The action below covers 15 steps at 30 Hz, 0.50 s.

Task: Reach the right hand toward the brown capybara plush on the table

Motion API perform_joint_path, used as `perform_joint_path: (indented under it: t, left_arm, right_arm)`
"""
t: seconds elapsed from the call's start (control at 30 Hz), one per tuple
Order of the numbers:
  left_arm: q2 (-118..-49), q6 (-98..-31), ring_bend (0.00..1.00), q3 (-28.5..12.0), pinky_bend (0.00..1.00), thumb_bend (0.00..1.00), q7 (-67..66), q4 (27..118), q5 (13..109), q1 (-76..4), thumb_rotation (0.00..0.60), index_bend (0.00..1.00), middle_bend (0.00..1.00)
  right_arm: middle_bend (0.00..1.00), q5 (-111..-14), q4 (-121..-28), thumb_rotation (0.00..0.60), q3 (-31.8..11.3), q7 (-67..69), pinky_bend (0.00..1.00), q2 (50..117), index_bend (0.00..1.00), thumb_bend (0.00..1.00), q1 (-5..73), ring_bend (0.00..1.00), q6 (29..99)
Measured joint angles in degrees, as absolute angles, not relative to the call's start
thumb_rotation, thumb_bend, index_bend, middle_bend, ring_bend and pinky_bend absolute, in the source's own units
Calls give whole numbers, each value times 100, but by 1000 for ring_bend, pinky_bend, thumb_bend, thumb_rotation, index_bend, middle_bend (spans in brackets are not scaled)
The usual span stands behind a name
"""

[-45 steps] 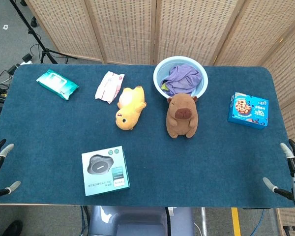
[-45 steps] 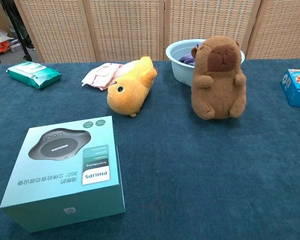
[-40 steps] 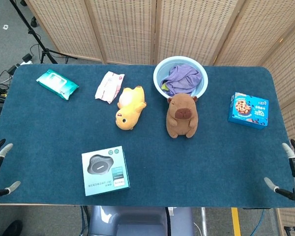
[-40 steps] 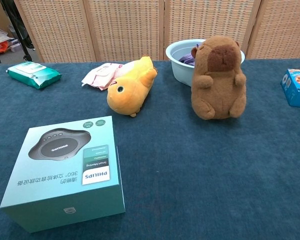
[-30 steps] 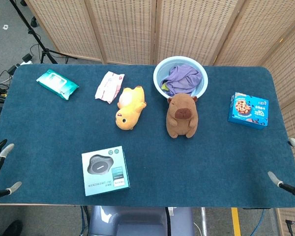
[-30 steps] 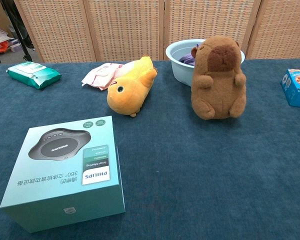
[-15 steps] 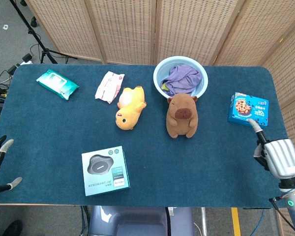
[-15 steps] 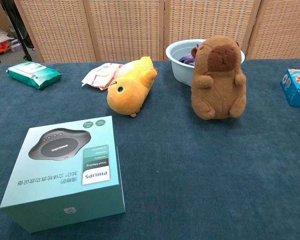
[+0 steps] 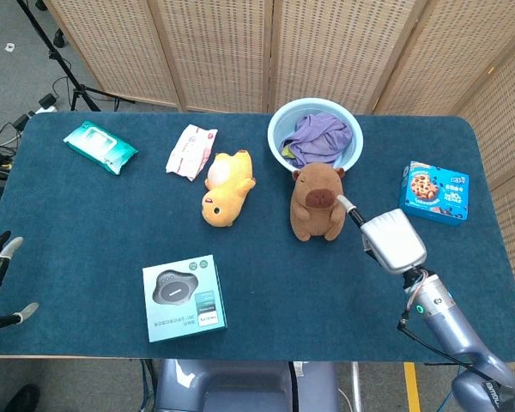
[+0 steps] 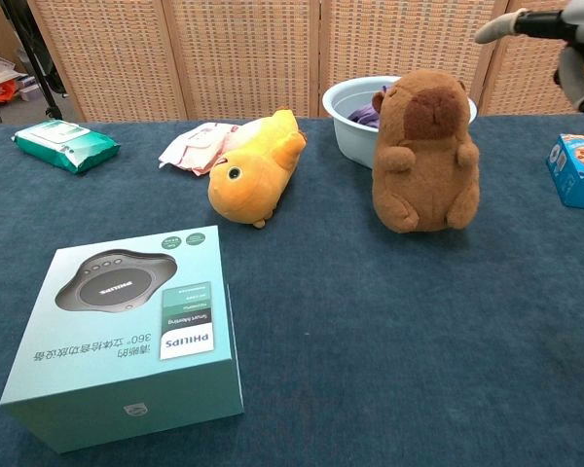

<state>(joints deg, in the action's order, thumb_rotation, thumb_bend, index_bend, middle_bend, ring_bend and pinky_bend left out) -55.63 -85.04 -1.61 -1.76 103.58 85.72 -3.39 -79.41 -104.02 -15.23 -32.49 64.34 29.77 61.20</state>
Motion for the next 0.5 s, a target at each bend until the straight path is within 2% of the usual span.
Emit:
perform_joint_path:
  t: [0.5]
  left_arm:
    - [-5446, -8436, 0, -216, 0, 0, 126, 10349, 8454, -373, 600, 0, 0]
  right_arm:
    - [829, -5800, -10330, 600, -1604, -5578, 1000, 7618, 0, 1000, 3880, 1000, 6196]
